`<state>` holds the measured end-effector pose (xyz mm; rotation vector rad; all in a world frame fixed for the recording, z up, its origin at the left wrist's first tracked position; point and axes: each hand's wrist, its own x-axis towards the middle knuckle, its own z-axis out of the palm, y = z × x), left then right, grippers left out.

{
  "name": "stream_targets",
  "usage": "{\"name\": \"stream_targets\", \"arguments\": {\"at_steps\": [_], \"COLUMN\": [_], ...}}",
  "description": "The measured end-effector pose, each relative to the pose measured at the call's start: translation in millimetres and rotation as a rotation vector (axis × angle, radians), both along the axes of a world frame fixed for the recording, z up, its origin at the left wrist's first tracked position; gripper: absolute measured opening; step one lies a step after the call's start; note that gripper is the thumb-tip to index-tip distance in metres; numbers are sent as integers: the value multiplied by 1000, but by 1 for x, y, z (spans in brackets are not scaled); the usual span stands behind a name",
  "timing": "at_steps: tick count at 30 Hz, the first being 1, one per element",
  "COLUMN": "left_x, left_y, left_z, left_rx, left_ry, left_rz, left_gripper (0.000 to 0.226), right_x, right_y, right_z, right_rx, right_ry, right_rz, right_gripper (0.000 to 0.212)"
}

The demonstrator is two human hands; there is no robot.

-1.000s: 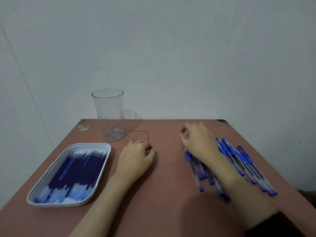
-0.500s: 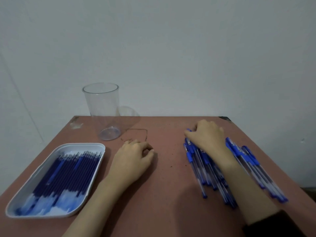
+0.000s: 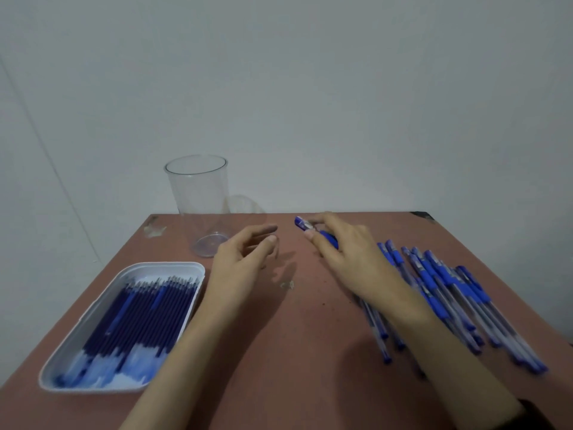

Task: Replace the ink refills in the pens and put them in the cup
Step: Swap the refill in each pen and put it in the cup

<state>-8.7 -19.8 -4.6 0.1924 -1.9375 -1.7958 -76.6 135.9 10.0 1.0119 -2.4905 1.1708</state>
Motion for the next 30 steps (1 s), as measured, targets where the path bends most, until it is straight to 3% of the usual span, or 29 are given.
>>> {"name": "stream_targets", "arguments": {"at_steps": [2, 6, 15, 21, 27, 30], "left_x": [1, 2, 1, -4, -1, 1], "left_y": [0, 2, 5, -8, -6, -3], "left_z": [-2, -2, -5, -13, -15, -12], "left_rx": [-33, -92, -147, -293, -547, -706], "left_ry": [12, 2, 9, -86, -340, -371], "left_rz": [-4, -48, -82, 87, -52, -129], "left_gripper": [24, 26, 16, 8, 8, 9], "right_x": [0, -1, 6, -4, -7, -4], "right_y": [1, 1, 1, 11, 15, 11], "right_z": [-5, -12, -12, -9, -7, -6], "right_rx": [7, 117, 143, 371, 68, -69], "right_ry": [39, 185, 222, 152, 59, 70], "right_rz": [4, -60, -82, -183, -145, -123], "right_gripper": [13, 20, 30, 24, 7, 11]}}
